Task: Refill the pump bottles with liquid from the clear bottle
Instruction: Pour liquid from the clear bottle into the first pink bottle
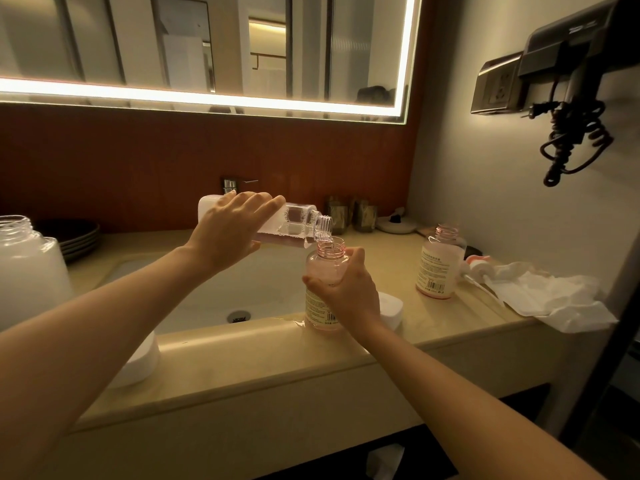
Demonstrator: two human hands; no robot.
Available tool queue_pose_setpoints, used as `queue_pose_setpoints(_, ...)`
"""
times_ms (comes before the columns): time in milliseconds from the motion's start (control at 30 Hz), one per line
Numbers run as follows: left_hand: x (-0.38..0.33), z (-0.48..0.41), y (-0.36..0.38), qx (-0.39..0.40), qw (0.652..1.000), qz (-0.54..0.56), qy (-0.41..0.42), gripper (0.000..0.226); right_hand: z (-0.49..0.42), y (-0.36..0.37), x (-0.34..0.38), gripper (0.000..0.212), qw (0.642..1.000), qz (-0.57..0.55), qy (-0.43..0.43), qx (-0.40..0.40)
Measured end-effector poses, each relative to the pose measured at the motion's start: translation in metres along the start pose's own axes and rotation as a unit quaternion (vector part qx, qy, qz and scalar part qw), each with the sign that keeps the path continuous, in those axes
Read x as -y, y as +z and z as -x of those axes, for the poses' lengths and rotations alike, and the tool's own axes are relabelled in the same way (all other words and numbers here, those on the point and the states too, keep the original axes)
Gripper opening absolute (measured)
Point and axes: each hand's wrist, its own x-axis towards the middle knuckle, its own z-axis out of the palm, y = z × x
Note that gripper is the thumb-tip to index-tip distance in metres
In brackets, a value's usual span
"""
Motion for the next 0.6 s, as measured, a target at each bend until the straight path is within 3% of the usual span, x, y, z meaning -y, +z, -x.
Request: queue_pose_setpoints(600, -0.0002, 0.001, 0.0, 0.002, 1.0, -0.004, -0.004, 0.094, 0.0008, -0.0003, 0.0004, 0.074, 1.0, 0.003, 0.001, -0.003)
